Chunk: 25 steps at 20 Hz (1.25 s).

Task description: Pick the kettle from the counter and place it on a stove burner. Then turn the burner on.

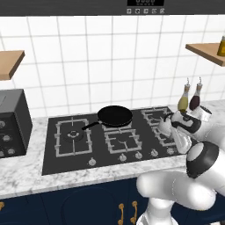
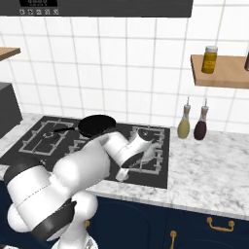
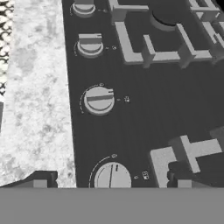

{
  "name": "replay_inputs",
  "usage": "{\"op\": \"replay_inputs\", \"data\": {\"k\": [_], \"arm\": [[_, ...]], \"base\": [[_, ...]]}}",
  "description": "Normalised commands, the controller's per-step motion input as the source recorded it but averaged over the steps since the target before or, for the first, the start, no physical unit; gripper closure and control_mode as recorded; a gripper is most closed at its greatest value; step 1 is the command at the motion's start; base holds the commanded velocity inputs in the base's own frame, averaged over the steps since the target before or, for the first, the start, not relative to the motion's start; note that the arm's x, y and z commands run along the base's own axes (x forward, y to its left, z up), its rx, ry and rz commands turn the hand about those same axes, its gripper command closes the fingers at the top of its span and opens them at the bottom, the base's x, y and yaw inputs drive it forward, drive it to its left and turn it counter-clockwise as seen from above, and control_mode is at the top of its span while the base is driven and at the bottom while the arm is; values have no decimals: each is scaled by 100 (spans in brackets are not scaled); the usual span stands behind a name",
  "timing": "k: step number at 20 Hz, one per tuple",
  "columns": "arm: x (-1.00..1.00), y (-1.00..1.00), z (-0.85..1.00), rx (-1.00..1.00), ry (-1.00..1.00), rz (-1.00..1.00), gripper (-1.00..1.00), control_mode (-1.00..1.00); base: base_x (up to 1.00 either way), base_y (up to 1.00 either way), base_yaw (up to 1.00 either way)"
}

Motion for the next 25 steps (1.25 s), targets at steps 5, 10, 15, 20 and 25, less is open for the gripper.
{"op": "replay_inputs", "data": {"k": [5, 10, 15, 20, 25], "arm": [[-15, 0, 100, 0, -46, 0, -100, -100], [-96, 0, 100, 0, -50, 3, -100, -100], [-100, 0, 100, 0, -52, 11, -100, -100], [-84, -24, 98, 0, -57, 19, -100, -100], [-47, -55, 29, 3, -31, 8, -100, -100]], "base": [[0, 0, 0], [0, 0, 0], [0, 0, 0], [0, 0, 0], [0, 0, 0]]}}
